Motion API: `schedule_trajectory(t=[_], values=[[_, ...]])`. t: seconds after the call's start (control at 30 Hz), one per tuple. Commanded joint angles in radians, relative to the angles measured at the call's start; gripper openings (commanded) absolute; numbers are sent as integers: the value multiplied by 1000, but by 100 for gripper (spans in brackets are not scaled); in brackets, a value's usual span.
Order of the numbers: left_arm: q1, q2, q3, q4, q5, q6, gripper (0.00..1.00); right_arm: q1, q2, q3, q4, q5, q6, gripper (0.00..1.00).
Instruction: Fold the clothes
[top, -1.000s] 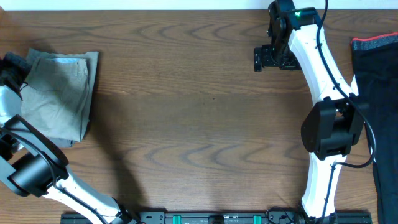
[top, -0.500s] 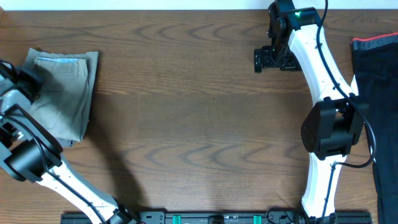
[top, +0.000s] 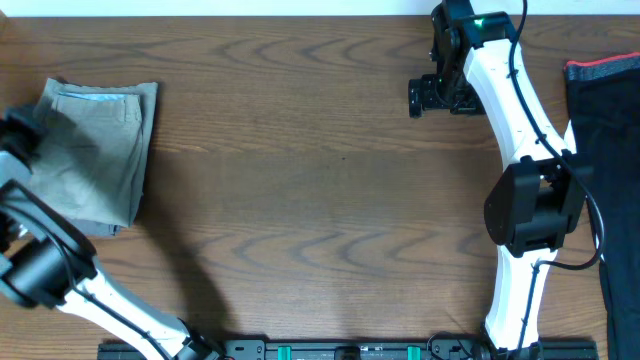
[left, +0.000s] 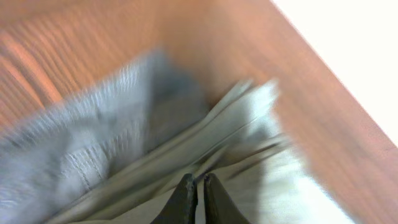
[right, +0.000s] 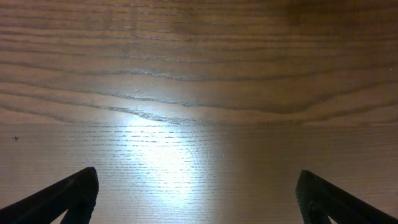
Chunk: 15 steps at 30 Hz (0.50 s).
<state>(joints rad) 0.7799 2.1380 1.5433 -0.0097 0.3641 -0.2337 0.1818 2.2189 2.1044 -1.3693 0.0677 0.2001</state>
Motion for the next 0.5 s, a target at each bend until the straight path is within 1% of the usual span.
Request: schedule_trajectory(t=[0.0,0.07,0.13,0.2,0.27,0.3,0.33,0.47], values=[[2,-168,11,-32,56,12,31,-5,-3,14,1,10,-14,99],[2,-221,11,-100,63,12,33,-5,-3,14,0,10,-14,99],[3,-266,11,-222,60,13,33,-5,-3,14,0,10,-14,99],[5,-290,11,-355,-3,13,32,-5,-3,14,-3,10,-14,99],[5,-290,11,-461,-100,13,25,-5,-3,14,-3,10,-14,99],[5,-284,11,-488,-126,13,20,-5,-3,14,-3,10,-14,99],[5,-275,11,-510,-143,13,19,-5,-3,14,-3,10,-14,99],[5,-226,5,-532,-180,28,19,-5,-3,14,-5,10,-14,99]])
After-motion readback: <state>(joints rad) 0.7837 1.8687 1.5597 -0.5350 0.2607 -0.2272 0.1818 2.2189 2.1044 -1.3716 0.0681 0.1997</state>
